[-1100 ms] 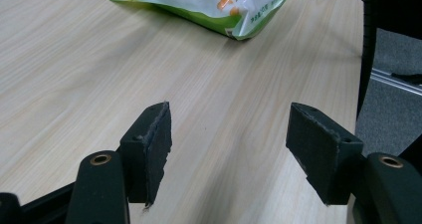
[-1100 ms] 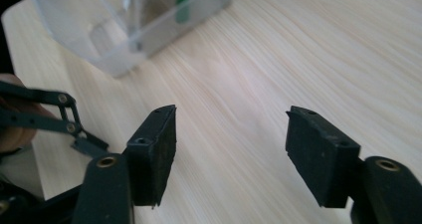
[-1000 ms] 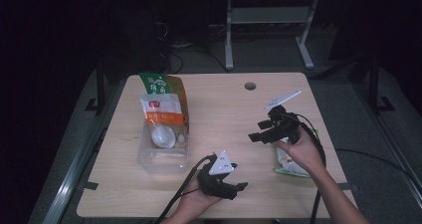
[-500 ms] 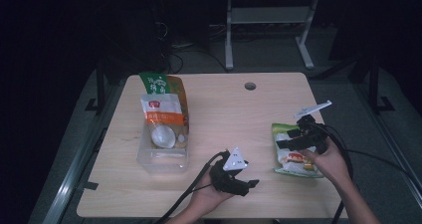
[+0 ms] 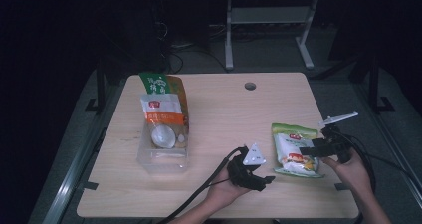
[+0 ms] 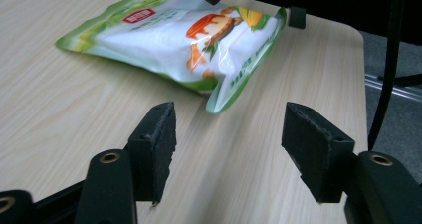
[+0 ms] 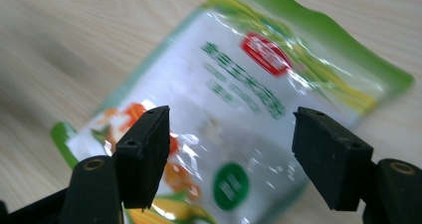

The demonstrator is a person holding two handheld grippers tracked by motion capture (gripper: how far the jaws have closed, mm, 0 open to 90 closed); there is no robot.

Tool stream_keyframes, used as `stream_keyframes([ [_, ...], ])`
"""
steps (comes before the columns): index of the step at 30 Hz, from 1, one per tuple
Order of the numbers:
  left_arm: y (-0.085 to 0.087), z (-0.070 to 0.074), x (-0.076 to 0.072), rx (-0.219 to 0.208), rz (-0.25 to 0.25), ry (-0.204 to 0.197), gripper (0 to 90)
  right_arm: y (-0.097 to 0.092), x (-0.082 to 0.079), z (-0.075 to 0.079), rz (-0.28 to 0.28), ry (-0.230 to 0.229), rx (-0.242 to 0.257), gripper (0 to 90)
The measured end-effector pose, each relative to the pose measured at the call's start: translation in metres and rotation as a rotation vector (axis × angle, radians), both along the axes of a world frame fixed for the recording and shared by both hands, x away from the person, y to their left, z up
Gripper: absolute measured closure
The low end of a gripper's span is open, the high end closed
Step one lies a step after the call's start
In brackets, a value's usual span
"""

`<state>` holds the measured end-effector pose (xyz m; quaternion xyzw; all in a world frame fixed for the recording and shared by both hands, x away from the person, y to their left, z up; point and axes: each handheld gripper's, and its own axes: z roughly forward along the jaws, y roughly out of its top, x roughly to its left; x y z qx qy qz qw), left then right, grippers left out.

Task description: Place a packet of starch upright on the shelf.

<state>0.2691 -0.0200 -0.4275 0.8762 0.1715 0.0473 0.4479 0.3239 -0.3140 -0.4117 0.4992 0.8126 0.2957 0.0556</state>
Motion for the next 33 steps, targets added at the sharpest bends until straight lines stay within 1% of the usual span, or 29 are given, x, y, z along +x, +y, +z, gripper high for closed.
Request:
stream_keyframes([
  [1, -0.003, -0.001, 0.002, -0.003, -0.003, 0.0, 39.1, -0.004, -0.001, -0.002, -0.015, 0.005, 0.004, 30.0],
  [3, -0.009, -0.001, 0.006, -0.016, -0.006, 0.018, 40.7, -0.013, -0.002, -0.005, -0.032, 0.013, 0.008, 29.8],
  [5, -0.014, -0.002, 0.008, -0.013, -0.009, 0.02, 42.6, -0.021, -0.003, -0.01, -0.051, 0.031, 0.02, 30.3],
  [7, -0.021, -0.003, 0.011, -0.007, -0.011, 0.022, 43.3, -0.025, -0.005, -0.014, -0.059, 0.047, 0.032, 30.9],
  [9, -0.025, -0.005, 0.013, 0.0, -0.015, 0.026, 43.6, -0.028, -0.006, -0.018, -0.056, 0.051, 0.05, 32.0],
  [10, -0.028, -0.005, 0.014, -0.004, -0.011, 0.03, 43.7, -0.028, -0.007, -0.019, -0.058, 0.051, 0.061, 33.2],
  [11, -0.03, -0.006, 0.015, 0.006, -0.015, 0.031, 43.7, -0.029, -0.008, -0.019, -0.054, 0.05, 0.069, 34.3],
  [12, -0.031, -0.007, 0.016, 0.005, -0.012, 0.033, 43.6, -0.029, -0.008, -0.02, -0.046, 0.049, 0.076, 35.9],
  [15, -0.032, -0.008, 0.018, 0.01, -0.005, 0.038, 43.3, -0.027, -0.009, -0.022, -0.042, 0.056, 0.09, 39.4],
  [16, -0.032, -0.008, 0.019, 0.017, -0.007, 0.037, 43.1, -0.027, -0.01, -0.023, -0.039, 0.053, 0.093, 39.1],
  [19, -0.031, -0.009, 0.02, 0.016, 0.002, 0.045, 42.8, -0.026, -0.011, -0.024, -0.035, 0.054, 0.106, 39.0],
  [22, -0.031, -0.009, 0.02, 0.02, 0.003, 0.042, 42.8, -0.022, -0.012, -0.025, -0.026, 0.059, 0.118, 39.0],
  [25, -0.029, -0.008, 0.019, 0.025, 0.002, 0.039, 42.4, -0.015, -0.014, -0.026, -0.009, 0.061, 0.121, 38.9],
  [28, -0.027, -0.007, 0.017, 0.029, 0.007, 0.035, 41.9, -0.004, -0.016, -0.026, 0.011, 0.063, 0.119, 38.9],
  [30, -0.024, -0.007, 0.017, 0.039, 0.012, 0.032, 41.3, 0.002, -0.018, -0.026, 0.021, 0.063, 0.118, 38.9],
  [33, -0.02, -0.007, 0.016, 0.039, 0.021, 0.039, 40.6, 0.011, -0.021, -0.025, 0.035, 0.076, 0.125, 38.6],
])
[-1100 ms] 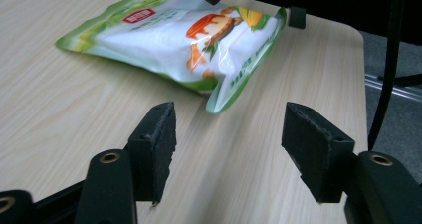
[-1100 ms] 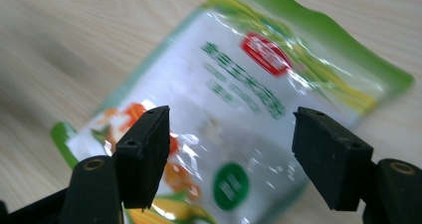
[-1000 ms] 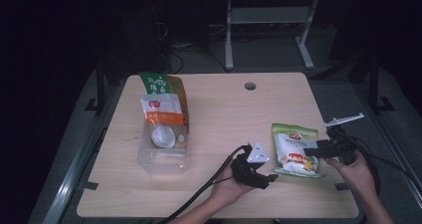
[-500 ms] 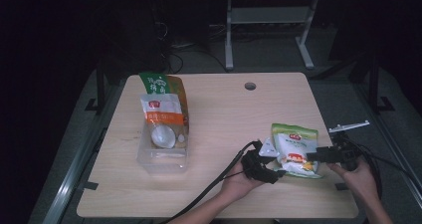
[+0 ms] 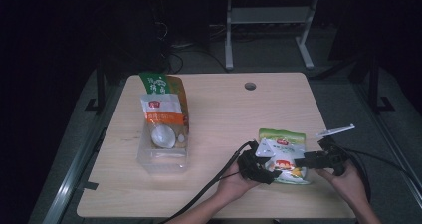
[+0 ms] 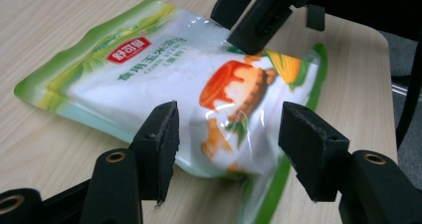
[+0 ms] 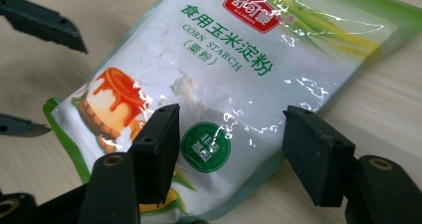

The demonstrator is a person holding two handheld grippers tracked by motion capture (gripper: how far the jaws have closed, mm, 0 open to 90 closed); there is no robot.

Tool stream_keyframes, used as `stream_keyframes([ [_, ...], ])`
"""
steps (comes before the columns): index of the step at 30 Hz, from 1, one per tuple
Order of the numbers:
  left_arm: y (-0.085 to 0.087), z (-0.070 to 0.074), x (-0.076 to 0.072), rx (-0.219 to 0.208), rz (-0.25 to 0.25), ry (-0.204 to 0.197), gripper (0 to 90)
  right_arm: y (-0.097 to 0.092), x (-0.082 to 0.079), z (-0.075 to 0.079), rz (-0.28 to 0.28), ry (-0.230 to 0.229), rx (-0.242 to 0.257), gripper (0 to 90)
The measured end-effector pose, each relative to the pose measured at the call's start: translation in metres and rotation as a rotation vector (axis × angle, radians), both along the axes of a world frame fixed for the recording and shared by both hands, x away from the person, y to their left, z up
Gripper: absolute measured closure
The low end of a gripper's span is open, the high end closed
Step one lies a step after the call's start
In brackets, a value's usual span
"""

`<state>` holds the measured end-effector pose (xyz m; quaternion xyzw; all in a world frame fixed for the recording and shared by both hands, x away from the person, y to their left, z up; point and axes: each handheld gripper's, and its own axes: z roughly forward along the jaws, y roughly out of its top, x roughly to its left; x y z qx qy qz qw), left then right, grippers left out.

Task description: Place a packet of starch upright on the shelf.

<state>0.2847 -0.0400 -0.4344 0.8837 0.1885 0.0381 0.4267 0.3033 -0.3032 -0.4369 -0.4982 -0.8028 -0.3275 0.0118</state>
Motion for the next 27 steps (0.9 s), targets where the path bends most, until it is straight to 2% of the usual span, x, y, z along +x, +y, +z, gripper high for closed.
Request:
stream_keyframes([
  [2, 0.001, -0.001, 0.0, 0.007, -0.002, -0.002, 40.3, 0.005, -0.001, 0.002, 0.018, 0.016, -0.004, 38.1],
  [3, 0.002, -0.002, 0.001, 0.015, -0.001, -0.002, 40.3, 0.006, 0.0, 0.002, 0.031, 0.006, -0.011, 36.0],
  [4, 0.002, -0.003, 0.001, 0.014, -0.001, 0.007, 40.3, 0.007, 0.002, 0.003, 0.032, 0.008, -0.029, 34.2],
  [7, 0.003, -0.006, 0.003, 0.014, -0.004, 0.037, 41.5, 0.004, 0.009, 0.005, 0.019, -0.002, -0.032, 31.1],
  [10, 0.002, -0.008, 0.003, 0.016, -0.005, 0.057, 42.1, -0.001, 0.019, 0.004, -0.008, 0.005, -0.016, 30.9],
  [12, 0.003, -0.008, 0.005, 0.023, -0.013, 0.056, 40.9, -0.006, 0.027, 0.002, -0.029, 0.014, -0.011, 30.9],
  [17, 0.003, -0.009, 0.008, 0.014, -0.005, 0.084, 38.7, -0.014, 0.041, -0.008, -0.06, 0.068, 0.02, 31.6],
  [20, 0.005, -0.008, 0.009, 0.021, 0.007, 0.076, 38.4, -0.015, 0.044, -0.014, -0.066, 0.097, 0.036, 32.0],
  [27, 0.012, -0.008, 0.016, 0.029, 0.047, 0.079, 38.4, -0.022, 0.043, -0.02, -0.077, 0.118, 0.076, 39.0],
])
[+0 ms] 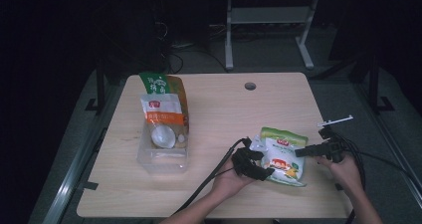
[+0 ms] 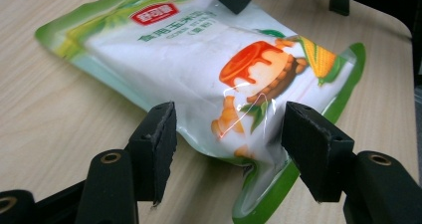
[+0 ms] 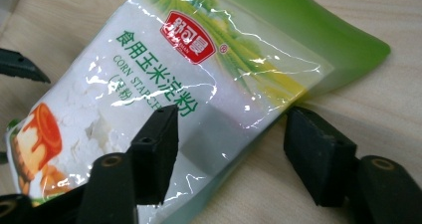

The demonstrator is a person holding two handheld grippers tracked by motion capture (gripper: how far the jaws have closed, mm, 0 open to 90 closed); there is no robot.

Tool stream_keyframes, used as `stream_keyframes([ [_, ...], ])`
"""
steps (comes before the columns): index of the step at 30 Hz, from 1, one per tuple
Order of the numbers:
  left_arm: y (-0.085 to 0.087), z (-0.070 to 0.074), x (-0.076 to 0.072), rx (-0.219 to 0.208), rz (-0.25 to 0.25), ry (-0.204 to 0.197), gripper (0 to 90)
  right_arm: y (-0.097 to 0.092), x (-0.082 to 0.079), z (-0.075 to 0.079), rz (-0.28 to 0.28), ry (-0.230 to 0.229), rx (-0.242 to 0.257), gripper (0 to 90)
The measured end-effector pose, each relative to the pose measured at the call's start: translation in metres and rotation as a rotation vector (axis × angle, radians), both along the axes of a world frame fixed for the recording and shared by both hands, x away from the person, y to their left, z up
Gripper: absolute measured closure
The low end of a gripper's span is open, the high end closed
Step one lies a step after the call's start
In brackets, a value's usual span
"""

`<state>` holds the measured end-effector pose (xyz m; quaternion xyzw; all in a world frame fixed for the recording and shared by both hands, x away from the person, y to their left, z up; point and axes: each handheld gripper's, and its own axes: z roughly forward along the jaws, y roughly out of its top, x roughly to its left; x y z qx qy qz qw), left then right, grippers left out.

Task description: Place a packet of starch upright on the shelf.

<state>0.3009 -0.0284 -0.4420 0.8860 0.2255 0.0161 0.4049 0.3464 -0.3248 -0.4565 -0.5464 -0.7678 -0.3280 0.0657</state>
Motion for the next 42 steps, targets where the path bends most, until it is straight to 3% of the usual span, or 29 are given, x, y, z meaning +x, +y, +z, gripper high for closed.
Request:
stream_keyframes([
  [4, 0.001, 0.0, 0.002, 0.01, -0.006, 0.001, 38.8, -0.001, -0.001, -0.002, 0.012, 0.021, 0.037, 48.9],
  [8, 0.001, -0.001, 0.003, 0.007, -0.004, 0.005, 39.1, -0.004, -0.001, -0.007, 0.026, 0.061, 0.115, 59.5],
  [12, 0.0, -0.001, 0.003, 0.002, 0.002, 0.015, 38.9, -0.004, -0.001, -0.009, 0.053, 0.068, 0.161, 74.7],
  [15, 0.0, -0.002, 0.004, 0.005, 0.005, 0.018, 38.2, 0.003, -0.001, -0.005, 0.085, 0.048, 0.142, 87.1],
  [18, 0.001, -0.002, 0.004, 0.01, 0.007, 0.029, 37.1, 0.01, -0.001, 0.001, 0.109, 0.022, 0.091, 88.8],
  [21, 0.002, -0.002, 0.005, 0.008, 0.012, 0.036, 34.9, 0.011, -0.003, 0.006, 0.12, 0.003, 0.079, 89.3],
  [27, 0.007, -0.004, 0.013, -0.047, 0.041, 0.115, 24.6, 0.015, -0.01, 0.024, 0.15, -0.095, 0.09, 89.6],
  [32, 0.01, -0.008, 0.021, -0.073, 0.053, 0.188, 15.4, 0.02, -0.017, 0.047, 0.205, -0.204, 0.085, 89.7],
  [37, 0.012, -0.01, 0.027, -0.136, 0.055, 0.247, 15.2, 0.026, -0.025, 0.062, 0.268, -0.304, 0.083, 89.8],
  [42, 0.014, -0.011, 0.034, -0.198, 0.032, 0.306, 20.6, 0.028, -0.033, 0.065, 0.313, -0.36, 0.103, 89.7],
])
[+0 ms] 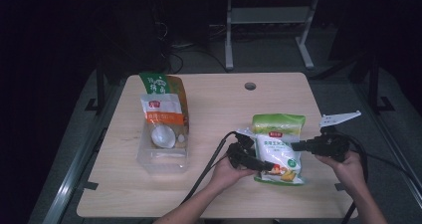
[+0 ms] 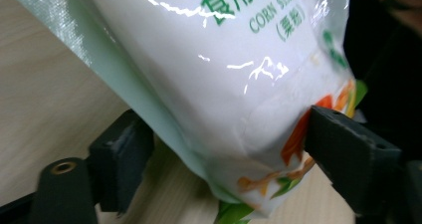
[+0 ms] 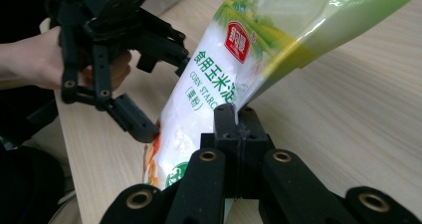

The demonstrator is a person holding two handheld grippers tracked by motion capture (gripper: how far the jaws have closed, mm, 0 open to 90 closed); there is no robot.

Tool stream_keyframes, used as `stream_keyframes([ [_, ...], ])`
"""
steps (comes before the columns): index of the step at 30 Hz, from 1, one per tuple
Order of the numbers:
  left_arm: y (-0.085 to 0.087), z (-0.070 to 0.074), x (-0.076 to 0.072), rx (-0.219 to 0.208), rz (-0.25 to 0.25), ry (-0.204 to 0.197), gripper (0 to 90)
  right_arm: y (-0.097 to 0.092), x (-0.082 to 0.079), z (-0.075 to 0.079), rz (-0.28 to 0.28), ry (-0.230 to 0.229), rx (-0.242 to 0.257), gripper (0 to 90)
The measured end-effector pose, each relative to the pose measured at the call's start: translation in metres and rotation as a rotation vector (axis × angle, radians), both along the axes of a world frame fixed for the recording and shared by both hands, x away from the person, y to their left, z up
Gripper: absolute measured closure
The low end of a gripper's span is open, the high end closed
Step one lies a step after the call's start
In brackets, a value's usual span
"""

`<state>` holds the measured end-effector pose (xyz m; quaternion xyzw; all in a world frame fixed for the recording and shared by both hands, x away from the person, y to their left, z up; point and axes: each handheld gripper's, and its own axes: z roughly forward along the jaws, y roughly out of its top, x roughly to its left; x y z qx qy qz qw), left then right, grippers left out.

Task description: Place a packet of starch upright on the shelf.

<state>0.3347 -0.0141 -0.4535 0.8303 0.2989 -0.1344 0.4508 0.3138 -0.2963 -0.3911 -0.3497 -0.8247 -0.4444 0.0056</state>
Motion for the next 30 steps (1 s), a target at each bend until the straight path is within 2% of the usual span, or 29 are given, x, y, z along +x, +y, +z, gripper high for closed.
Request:
stream_keyframes([
  [2, 0.001, 0.002, 0.0, -0.036, -0.005, 0.001, 27.1, 0.0, -0.001, 0.0, 0.003, -0.01, 0.005, 89.6],
  [5, 0.002, 0.006, -0.001, -0.045, -0.001, -0.015, 38.4, 0.002, -0.003, 0.0, 0.011, -0.017, 0.008, 89.4],
  [7, 0.002, 0.008, -0.002, -0.041, -0.002, -0.035, 44.2, 0.005, -0.003, 0.001, 0.011, -0.016, -0.011, 88.9],
  [9, 0.002, 0.011, -0.005, -0.034, -0.007, -0.078, 51.5, 0.008, -0.003, 0.003, 0.012, -0.011, -0.035, 88.3],
  [10, 0.002, 0.012, -0.007, -0.033, -0.001, -0.086, 54.0, 0.01, -0.003, 0.004, 0.014, -0.012, -0.047, 88.1],
  [14, 0.003, 0.017, -0.013, -0.027, 0.02, -0.132, 62.1, 0.013, -0.003, 0.006, 0.024, -0.001, -0.056, 87.1],
  [16, 0.005, 0.021, -0.016, -0.014, 0.021, -0.183, 64.7, 0.014, -0.003, 0.007, 0.039, -0.001, -0.052, 85.8],
  [19, 0.006, 0.028, -0.023, 0.024, 0.029, -0.293, 69.3, 0.018, -0.003, 0.007, 0.063, 0.009, -0.07, 82.8],
  [20, 0.006, 0.029, -0.025, 0.036, 0.025, -0.319, 69.9, 0.02, -0.003, 0.007, 0.073, 0.011, -0.077, 81.8],
  [22, 0.006, 0.031, -0.027, 0.044, 0.007, -0.347, 71.0, 0.024, -0.001, 0.005, 0.074, 0.023, -0.085, 79.0],
  [25, 0.004, 0.033, -0.033, 0.083, -0.009, -0.405, 72.0, 0.031, 0.001, 0.003, 0.083, 0.037, -0.113, 74.7],
  [30, 0.005, 0.033, -0.033, 0.075, -0.005, -0.394, 71.9, 0.035, 0.001, 0.005, 0.089, 0.051, -0.146, 80.6],
])
